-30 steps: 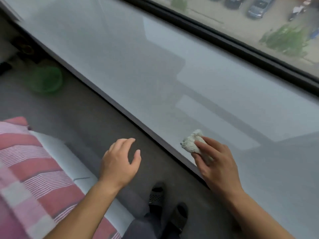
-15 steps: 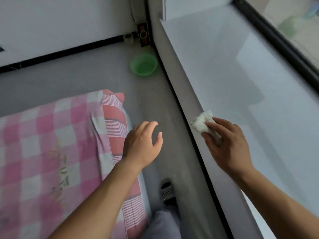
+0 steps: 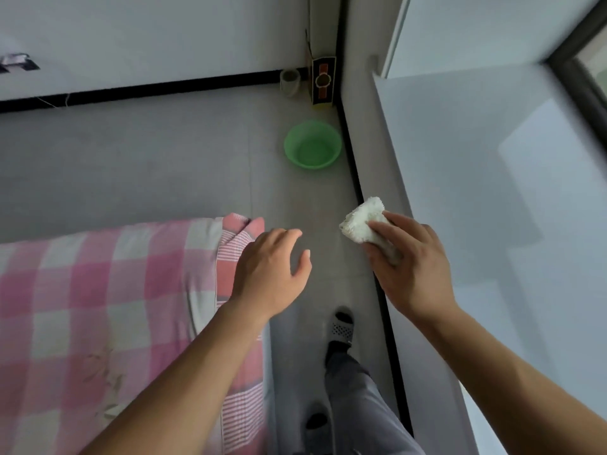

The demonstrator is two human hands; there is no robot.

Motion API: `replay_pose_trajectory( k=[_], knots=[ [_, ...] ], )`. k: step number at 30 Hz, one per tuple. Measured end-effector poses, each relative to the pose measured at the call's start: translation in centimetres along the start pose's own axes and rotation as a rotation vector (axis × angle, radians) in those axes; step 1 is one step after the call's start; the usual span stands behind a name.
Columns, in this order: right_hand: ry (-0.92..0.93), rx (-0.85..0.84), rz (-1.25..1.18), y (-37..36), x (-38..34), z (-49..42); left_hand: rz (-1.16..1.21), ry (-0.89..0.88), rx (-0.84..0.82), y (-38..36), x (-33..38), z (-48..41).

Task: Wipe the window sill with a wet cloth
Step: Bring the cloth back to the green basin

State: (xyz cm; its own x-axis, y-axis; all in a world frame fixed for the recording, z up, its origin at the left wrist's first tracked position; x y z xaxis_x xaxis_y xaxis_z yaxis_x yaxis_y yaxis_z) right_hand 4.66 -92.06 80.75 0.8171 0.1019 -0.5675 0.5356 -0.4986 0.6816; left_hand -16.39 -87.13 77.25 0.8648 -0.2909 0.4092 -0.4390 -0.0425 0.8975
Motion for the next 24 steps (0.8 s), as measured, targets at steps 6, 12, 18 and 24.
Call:
replay_pose_trajectory(
  k=[6,12,18,24],
  knots=[
    [-0.018,-0.056,-0.027,-7.0,4.6,-12.7,-0.05,0.079,-0.059,-3.5,-2.9,-12.7],
    [-0.023,-0.101,-0.005,-14.6,7.6,-24.7,-0.049,0.095,-0.098,-5.4,-6.0,-25.0],
    [-0.046,-0.123,0.032,-24.6,9.7,-35.2,-0.071,0.082,-0.117,-7.6,-12.0,-38.6],
    [-0.121,-0.116,0.05,-32.7,13.2,-43.7,-0.079,0.043,-0.162,-9.9,-16.7,-50.8]
  ],
)
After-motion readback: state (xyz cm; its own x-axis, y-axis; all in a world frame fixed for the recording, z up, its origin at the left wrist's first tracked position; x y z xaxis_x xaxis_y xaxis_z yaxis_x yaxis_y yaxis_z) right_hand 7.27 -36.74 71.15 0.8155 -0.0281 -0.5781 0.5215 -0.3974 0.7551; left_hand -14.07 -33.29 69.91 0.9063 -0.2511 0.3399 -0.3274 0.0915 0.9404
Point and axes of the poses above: each hand's wrist, its own z-axis away from the middle knuckle, its own y-axis out of the back of the hand, x = y × z, the point moved 9 cm from there along -z, towards the middle knuckle, and after that the axes turned 8 degrees about x, right-handed, at the moved point
